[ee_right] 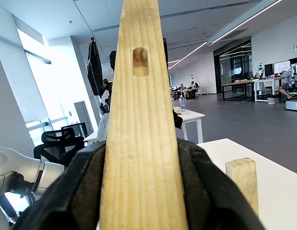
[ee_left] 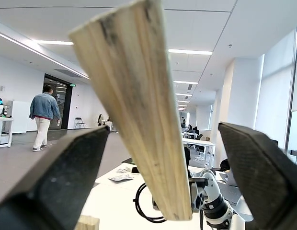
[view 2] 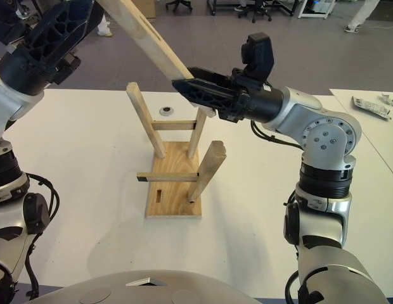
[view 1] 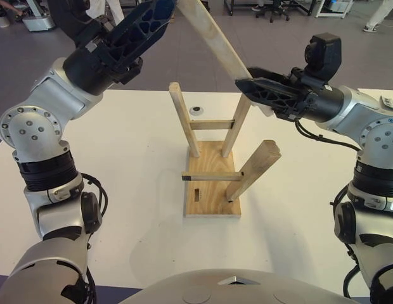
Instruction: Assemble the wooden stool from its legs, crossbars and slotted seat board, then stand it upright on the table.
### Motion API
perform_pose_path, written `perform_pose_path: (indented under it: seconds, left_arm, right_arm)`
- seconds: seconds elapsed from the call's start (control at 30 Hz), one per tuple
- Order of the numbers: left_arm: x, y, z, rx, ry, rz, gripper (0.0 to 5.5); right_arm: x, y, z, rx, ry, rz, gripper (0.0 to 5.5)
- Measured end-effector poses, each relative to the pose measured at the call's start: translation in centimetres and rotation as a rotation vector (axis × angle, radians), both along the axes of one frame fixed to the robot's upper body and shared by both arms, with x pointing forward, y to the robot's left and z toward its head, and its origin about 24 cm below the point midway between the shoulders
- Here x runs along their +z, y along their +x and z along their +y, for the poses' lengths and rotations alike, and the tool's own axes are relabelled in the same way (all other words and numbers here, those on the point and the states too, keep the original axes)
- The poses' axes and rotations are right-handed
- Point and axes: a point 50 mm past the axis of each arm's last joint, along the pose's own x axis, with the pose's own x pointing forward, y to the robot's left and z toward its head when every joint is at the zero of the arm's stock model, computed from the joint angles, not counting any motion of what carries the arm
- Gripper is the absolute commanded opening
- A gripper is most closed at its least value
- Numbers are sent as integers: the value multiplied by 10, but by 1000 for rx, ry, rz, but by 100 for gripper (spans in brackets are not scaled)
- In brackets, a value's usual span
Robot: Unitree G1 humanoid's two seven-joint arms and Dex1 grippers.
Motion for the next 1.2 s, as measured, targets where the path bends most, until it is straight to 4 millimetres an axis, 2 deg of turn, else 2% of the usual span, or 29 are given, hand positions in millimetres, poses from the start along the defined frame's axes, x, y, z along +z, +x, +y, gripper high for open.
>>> perform_pose_path:
  seconds: [0.13,0.57,0.97,1.03,1.07,1.17,1.2]
  left_arm:
    - [-1,1,-3,-4,-4,7,468]
    - [-1,-1,-6,-33,-45,10,209]
    - [-1,-1,-7,-43,-54,12,208]
    - [-1,-1,-7,-43,-54,12,208]
    - [1,-1,-2,-2,-21,2,205]
    - [13,-3,33,222,99,-42,204]
    - [14,-4,35,228,105,-50,204]
  right_arm:
    - [-2,-1,2,17,-30,-2,207]
    - [-2,-4,1,67,-33,8,207]
    - [-2,-4,0,69,-32,9,207]
    - [-2,-4,0,69,-32,9,266]
    - [-1,1,-5,9,-10,11,280]
    - [9,16,-32,-222,54,-11,336]
    - [10,17,-34,-239,58,-13,344]
